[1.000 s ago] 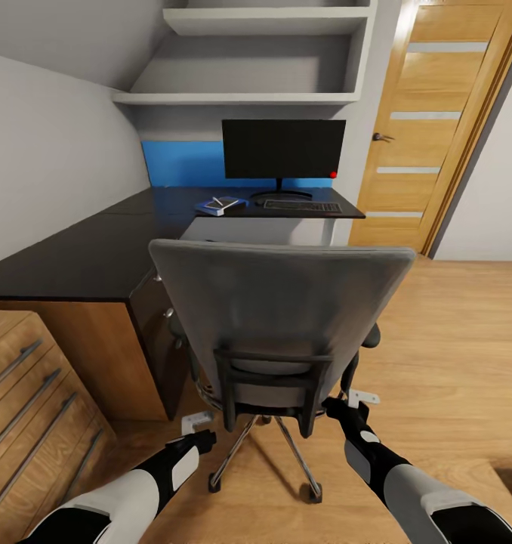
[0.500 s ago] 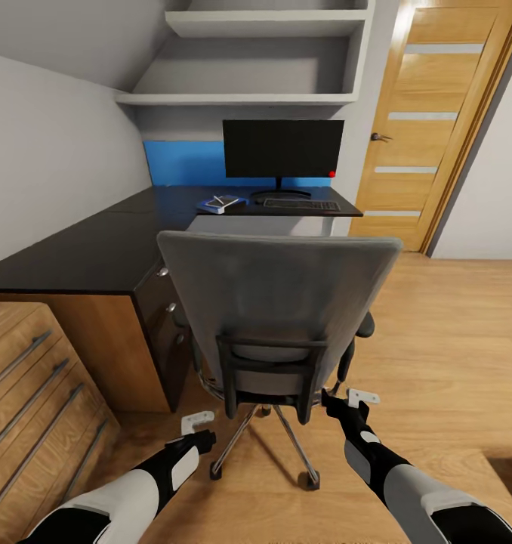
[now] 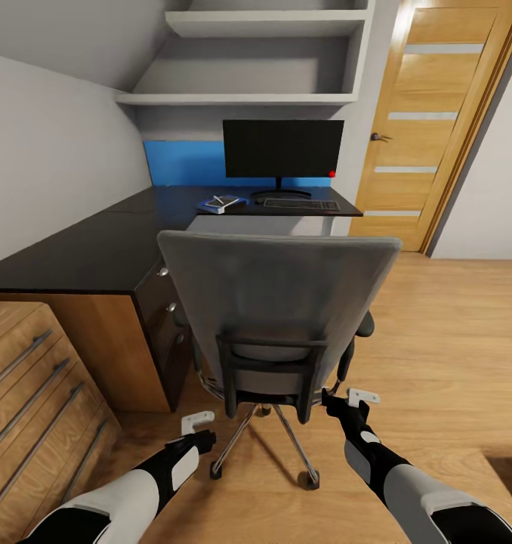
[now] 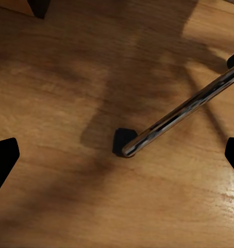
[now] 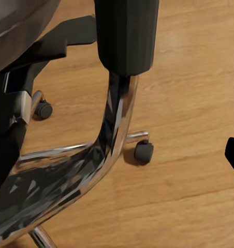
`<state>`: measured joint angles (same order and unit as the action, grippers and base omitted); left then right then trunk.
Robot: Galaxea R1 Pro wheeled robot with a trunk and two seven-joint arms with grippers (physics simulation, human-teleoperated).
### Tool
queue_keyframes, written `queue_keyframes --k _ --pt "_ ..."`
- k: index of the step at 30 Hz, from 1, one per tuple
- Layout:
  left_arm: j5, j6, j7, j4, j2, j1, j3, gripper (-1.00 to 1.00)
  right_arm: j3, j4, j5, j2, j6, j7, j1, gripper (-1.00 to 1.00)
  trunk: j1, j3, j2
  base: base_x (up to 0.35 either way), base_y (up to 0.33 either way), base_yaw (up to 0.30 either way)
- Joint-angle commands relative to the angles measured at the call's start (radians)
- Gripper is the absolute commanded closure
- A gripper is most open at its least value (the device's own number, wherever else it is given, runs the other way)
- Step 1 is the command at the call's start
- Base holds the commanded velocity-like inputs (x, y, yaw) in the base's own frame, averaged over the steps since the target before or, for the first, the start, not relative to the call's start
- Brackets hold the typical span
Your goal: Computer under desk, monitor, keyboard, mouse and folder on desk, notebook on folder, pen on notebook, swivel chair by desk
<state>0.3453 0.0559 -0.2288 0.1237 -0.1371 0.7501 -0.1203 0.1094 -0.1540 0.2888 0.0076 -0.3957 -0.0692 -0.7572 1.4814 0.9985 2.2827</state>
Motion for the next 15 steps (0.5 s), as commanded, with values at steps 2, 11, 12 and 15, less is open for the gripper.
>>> queue_keyframes --k 2,11,12,15 --pt "0.007 0.006 -0.006 0.002 0.0 0.0 -0.009 -1.0 0.009 0.001 0.006 0.0 -0.02 -0.006 0.0 -1.0 0.0 0.001 0.0 0.0 0.0 0.0" --pt "0.007 0.005 -0.005 0.002 0.001 0.0 -0.009 -1.0 0.009 0.002 -0.017 0.001 -0.089 -0.006 0.001 -1.0 0.0 0.001 0.0 -0.032 0.0 0.0" --pt "0.007 0.005 -0.005 0.002 0.001 0.0 -0.009 -1.0 0.009 0.002 -0.021 0.001 -0.094 -0.006 0.002 -1.0 0.0 0.001 0.0 -0.178 0.0 0.0" --pt "0.007 0.005 -0.005 0.002 0.001 0.0 -0.009 -1.0 0.009 0.002 -0.033 0.001 -0.111 -0.006 0.002 -1.0 0.0 0.001 0.0 -0.239 0.0 0.0"
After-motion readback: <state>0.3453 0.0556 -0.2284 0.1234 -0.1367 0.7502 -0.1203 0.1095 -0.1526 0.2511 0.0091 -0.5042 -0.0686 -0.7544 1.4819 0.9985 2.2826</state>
